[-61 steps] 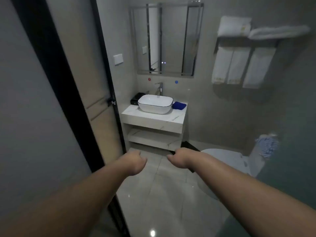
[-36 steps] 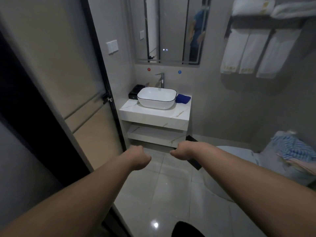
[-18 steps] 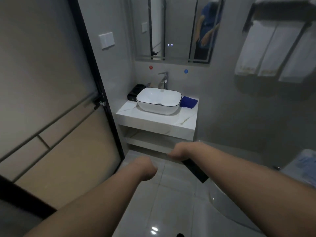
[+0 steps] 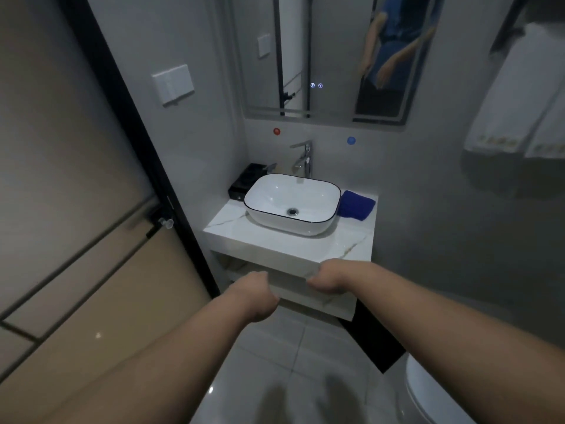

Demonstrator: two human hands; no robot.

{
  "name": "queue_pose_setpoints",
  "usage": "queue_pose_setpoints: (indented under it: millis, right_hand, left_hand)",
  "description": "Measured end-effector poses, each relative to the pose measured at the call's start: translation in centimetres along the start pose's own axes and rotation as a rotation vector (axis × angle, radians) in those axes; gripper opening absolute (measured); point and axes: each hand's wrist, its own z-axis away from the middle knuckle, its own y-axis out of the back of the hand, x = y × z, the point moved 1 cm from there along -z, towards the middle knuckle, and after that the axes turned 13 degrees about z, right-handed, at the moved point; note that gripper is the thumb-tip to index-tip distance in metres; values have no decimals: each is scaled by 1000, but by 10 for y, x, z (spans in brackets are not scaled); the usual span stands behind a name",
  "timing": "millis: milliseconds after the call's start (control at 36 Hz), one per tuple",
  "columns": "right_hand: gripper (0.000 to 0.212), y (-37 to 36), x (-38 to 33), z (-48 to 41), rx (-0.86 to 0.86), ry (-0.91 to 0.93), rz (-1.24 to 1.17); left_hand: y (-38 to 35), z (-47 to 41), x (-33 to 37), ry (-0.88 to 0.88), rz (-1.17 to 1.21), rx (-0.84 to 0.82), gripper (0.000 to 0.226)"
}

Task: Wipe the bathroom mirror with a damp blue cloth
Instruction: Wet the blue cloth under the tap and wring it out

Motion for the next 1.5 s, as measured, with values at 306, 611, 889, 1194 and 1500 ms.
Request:
queue_pose_setpoints:
  millis: [306,611,889,1194,1500]
  right_hand:
    - [68,84,9,-132,0,-23,-27]
    - [58,164,58,-224,-63,-117,-105]
    - [62,200,107,-373,-106,-99,-120]
    - [54,234,118,-511,-114,-1,-175]
    - [61,213,127,-573,-243,-68,-326]
  left_hand:
    - [62,-180,6,-22,9,-27,61]
    - [124,-319,41,-110,-1,-112,60]
    - [154,-435,56,-46,20,-86,69]
    - [189,-527,69,53,84,-33,74]
    - [186,-618,59,1,82,-206,75]
